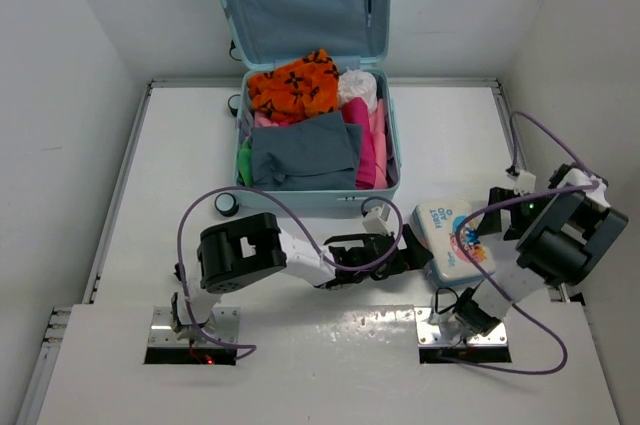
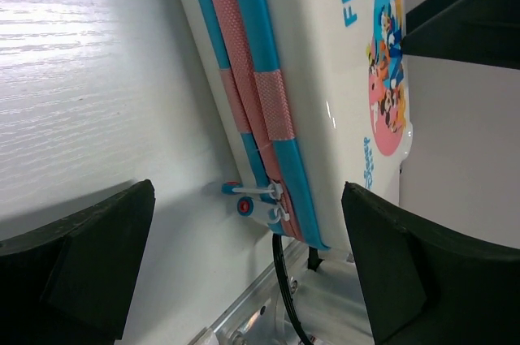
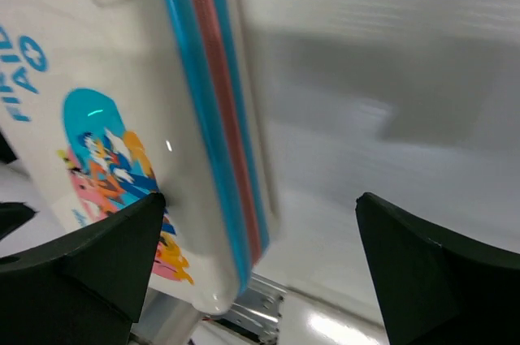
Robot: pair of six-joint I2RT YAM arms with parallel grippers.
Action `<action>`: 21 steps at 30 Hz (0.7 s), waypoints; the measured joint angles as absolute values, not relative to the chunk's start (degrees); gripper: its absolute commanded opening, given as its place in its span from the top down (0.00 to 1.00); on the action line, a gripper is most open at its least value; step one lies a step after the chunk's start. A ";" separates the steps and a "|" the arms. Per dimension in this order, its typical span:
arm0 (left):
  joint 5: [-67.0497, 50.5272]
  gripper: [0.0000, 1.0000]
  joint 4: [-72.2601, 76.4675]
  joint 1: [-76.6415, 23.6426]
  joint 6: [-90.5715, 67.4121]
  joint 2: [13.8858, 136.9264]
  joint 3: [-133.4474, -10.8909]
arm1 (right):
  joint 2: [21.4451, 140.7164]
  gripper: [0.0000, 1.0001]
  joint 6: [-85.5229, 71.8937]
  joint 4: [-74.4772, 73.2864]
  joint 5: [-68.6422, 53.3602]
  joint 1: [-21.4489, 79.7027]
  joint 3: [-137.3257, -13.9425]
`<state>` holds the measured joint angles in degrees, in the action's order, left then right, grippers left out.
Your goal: Pack the luggage
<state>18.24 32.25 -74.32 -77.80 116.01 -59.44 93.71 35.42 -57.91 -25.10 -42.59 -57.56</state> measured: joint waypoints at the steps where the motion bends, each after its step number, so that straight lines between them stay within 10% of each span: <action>1: 18.41 0.00 32.23 -74.32 -78.08 116.14 -59.44 | 94.65 0.00 35.55 -57.69 -26.00 -42.57 -57.56; 10: 18.72 0.00 35.31 -74.32 -80.01 120.20 -62.70 | 99.24 0.14 34.61 -57.89 -30.79 -37.89 -56.01; 17: 17.30 0.00 39.03 -73.73 -80.27 123.76 -65.28 | 99.61 0.84 30.52 -56.99 -33.12 -32.34 -53.78; 21: 16.97 0.00 39.68 -73.49 -80.68 124.22 -65.39 | 100.25 1.00 28.77 -57.17 -32.80 -31.99 -54.63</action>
